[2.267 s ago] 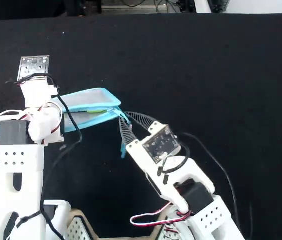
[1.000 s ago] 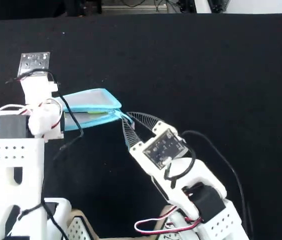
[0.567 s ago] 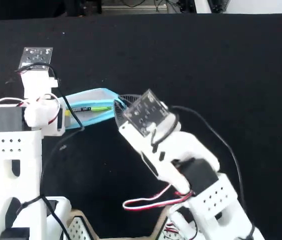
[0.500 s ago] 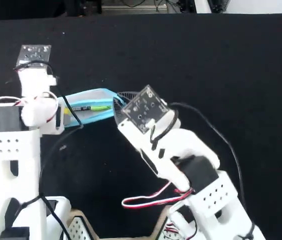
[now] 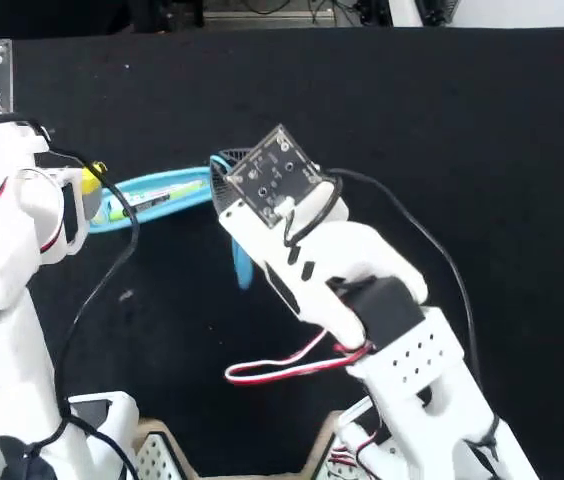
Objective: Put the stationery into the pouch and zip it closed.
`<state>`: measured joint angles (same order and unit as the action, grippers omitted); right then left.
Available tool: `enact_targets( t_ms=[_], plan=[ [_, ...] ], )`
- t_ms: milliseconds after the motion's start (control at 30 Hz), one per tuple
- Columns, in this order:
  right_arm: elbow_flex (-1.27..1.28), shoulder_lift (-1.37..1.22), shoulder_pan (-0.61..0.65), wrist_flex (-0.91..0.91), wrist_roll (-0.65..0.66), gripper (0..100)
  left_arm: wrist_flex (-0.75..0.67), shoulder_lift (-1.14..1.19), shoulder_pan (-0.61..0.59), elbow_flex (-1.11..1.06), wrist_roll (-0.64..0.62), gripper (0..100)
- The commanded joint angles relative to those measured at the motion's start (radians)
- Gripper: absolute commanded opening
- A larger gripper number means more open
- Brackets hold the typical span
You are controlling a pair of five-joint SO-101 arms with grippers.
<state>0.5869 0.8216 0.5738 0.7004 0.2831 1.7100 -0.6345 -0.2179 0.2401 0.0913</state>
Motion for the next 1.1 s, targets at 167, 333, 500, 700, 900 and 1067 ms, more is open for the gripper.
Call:
enact_targets(
  t_ms=[167,333,500,700,900,1067],
  plan=[
    [-0.131,-0.013,0.003,-0.032,0.009,1.1,-0.284,0.077,-0.091,-0.213,0.011,20],
    [-0.125,-0.013,0.003,-0.032,0.005,1.1,-0.465,0.097,-0.147,-0.251,0.008,20],
    [-0.122,-0.013,0.003,-0.032,0.005,1.1,-0.470,0.118,-0.073,-0.315,0.008,20],
    [-0.127,-0.013,0.003,-0.044,0.011,1.1,-0.462,0.117,-0.024,-0.429,0.008,20],
    [-0.128,-0.028,0.003,-0.138,0.008,1.1,-0.259,0.029,-0.021,-0.387,0.012,20],
    [-0.219,-0.157,0.006,-0.158,0.009,1.1,-0.178,-0.048,0.010,-0.394,0.014,20]
  ],
)
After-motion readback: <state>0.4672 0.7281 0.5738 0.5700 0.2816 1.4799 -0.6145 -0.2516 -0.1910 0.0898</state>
